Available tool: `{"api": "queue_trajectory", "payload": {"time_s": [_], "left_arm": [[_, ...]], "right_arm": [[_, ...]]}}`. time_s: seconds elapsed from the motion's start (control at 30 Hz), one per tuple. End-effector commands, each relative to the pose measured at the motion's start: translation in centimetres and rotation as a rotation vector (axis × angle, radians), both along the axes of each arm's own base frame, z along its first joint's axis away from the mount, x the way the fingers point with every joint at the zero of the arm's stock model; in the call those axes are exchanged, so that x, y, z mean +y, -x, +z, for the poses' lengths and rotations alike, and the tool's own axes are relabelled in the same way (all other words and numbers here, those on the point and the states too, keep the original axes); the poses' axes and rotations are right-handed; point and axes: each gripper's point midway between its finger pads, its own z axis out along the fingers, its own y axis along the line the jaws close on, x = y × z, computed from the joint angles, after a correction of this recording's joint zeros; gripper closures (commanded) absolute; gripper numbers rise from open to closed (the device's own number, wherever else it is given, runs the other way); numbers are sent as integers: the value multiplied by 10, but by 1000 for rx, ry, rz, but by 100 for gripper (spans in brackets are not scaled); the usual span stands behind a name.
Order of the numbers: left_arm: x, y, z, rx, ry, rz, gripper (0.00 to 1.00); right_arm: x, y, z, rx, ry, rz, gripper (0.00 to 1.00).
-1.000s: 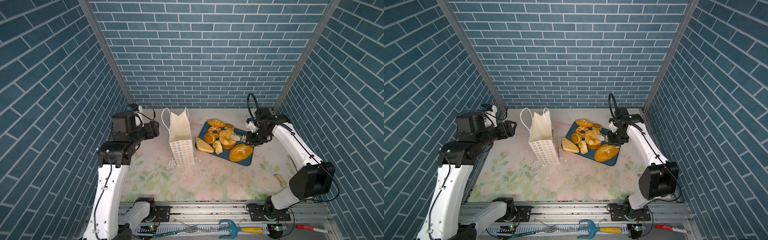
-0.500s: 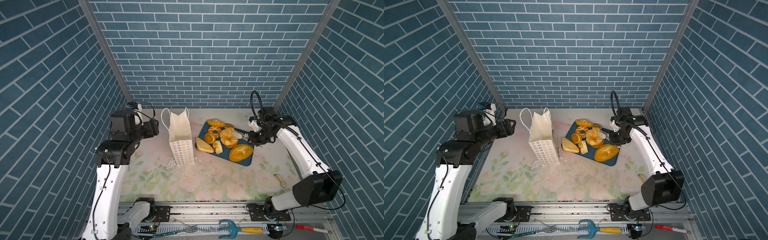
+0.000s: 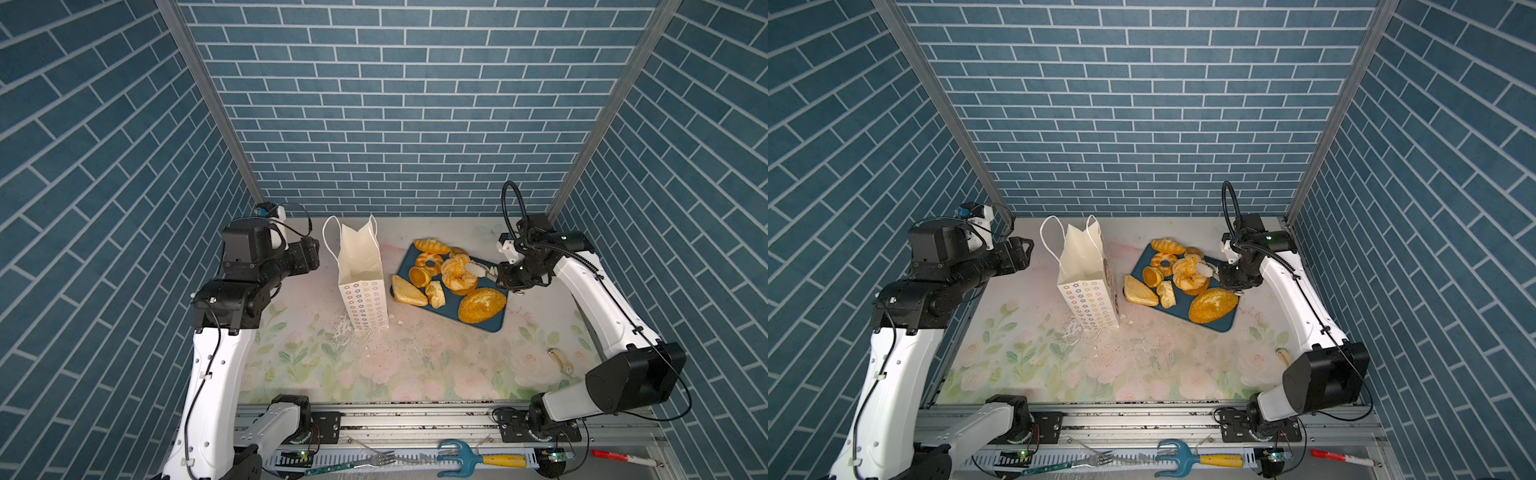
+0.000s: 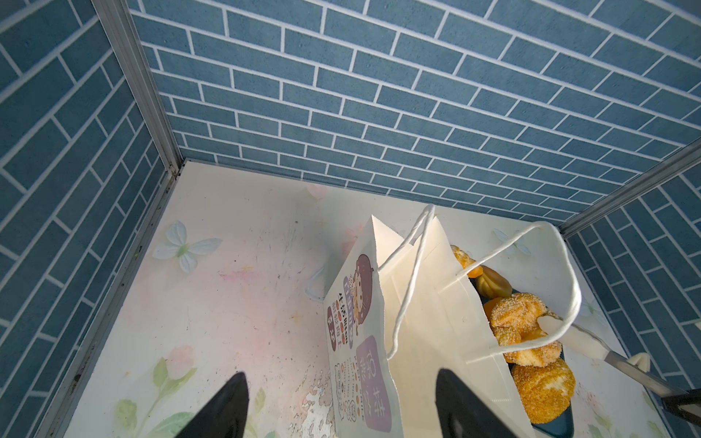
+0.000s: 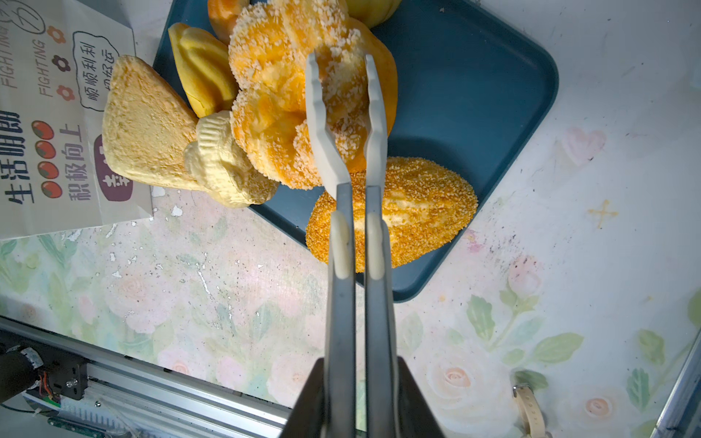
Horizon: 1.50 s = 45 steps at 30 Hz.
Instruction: Place the fake bread into the paper bag
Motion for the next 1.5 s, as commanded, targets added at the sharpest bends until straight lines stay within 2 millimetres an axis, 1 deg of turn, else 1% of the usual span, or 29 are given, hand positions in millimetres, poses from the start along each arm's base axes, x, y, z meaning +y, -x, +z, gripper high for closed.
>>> {"api": "queue_trajectory", "payload": {"time_s": [0.0,0.17,0.33,0.7,0.97,1.13,1.33,1.47], "left_arm": [[0,2,-2,13,-13,-4,21],[0,1,-5,21,-20,-5,21],[0,-1,-6,26,-23,-6,21],[0,-1,-8,32,-25,-2,21],[0,-3,-9,33,-26,-3,21],[1,-2,-10,37,-28,2,21],[1,0,-8,32,-31,2,21],[2,1,-9,35,-32,5,21]], "right_arm": [[-1,-6,-6,-4,26,10,86],[-3,-7,-19,26,40,5,83],[-3,-9,-26,50,52,5,79],[-5,-14,-30,71,73,-2,70],[-5,-16,-33,81,78,1,68],[1,-17,-30,75,50,10,66],[4,-23,-12,25,26,3,66],[8,-22,-8,28,7,11,65]]}}
